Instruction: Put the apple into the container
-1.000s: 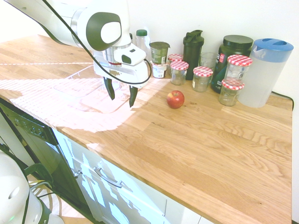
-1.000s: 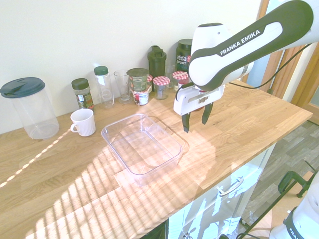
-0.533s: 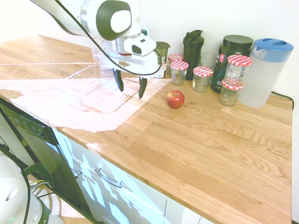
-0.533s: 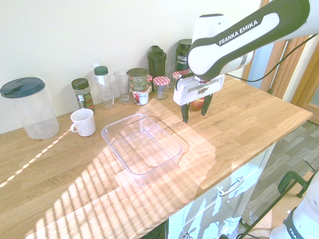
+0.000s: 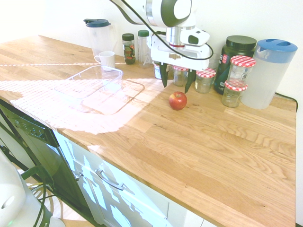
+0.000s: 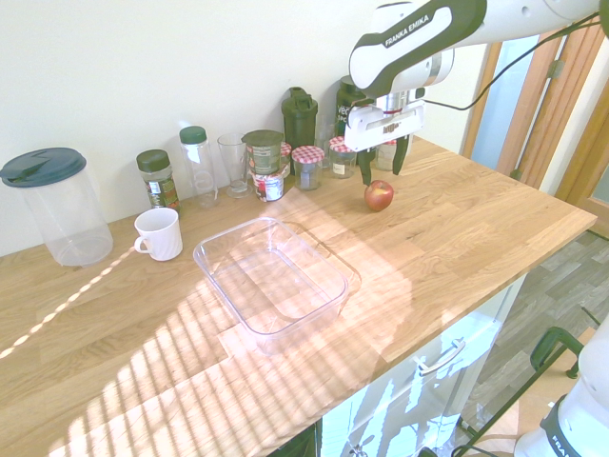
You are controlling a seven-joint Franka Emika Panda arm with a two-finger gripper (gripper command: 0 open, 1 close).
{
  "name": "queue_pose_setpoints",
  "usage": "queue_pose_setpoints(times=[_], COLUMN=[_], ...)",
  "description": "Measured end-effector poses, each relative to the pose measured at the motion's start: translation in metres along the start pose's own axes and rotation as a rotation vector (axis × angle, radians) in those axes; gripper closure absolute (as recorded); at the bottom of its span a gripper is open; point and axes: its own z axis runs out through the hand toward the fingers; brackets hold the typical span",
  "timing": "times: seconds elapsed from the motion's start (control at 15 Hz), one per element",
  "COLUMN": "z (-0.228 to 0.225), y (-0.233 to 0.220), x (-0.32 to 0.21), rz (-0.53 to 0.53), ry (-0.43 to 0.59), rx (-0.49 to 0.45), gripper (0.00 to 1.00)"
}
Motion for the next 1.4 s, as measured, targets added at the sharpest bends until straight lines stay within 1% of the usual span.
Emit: queue_pose_setpoints(times=[0.4,0.47,0.67,1.4], z=[0.031,0.038,0.051,0.056], y=[-0.007,-0.008,-0.008,-0.015], x=[0.009,0.009,0.011,0.007], rz=[-0.023,-0.024,-0.025,-0.038], ry=[-0.048,-0.057,-0.07,-0.069], rx=[-0.04,-0.047,-0.06,-0.061], gripper=[0.0,1.0,1.0,1.0])
